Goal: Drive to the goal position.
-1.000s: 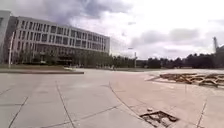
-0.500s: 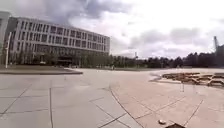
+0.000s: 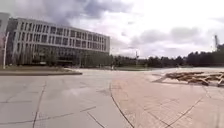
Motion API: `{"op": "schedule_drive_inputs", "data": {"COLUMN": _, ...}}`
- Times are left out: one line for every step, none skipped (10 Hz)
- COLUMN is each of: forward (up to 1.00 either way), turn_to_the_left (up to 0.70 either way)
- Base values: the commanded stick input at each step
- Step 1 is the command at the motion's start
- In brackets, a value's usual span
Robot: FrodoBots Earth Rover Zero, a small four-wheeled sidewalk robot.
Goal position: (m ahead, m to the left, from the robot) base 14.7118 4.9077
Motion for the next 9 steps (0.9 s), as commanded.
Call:
{"op": "schedule_drive_inputs", "data": {"forward": 0.70, "turn_to_the_left": 0.00}}
{"op": "schedule_drive_inputs", "data": {"forward": 0.70, "turn_to_the_left": 0.00}}
{"op": "schedule_drive_inputs", "data": {"forward": 0.70, "turn_to_the_left": 0.00}}
{"op": "schedule_drive_inputs", "data": {"forward": 0.70, "turn_to_the_left": 0.00}}
{"op": "schedule_drive_inputs", "data": {"forward": 0.70, "turn_to_the_left": 0.00}}
{"op": "schedule_drive_inputs", "data": {"forward": 0.70, "turn_to_the_left": 0.00}}
{"op": "schedule_drive_inputs", "data": {"forward": 0.70, "turn_to_the_left": 0.00}}
{"op": "schedule_drive_inputs", "data": {"forward": 0.70, "turn_to_the_left": 0.00}}
{"op": "schedule_drive_inputs", "data": {"forward": 0.70, "turn_to_the_left": 0.00}}
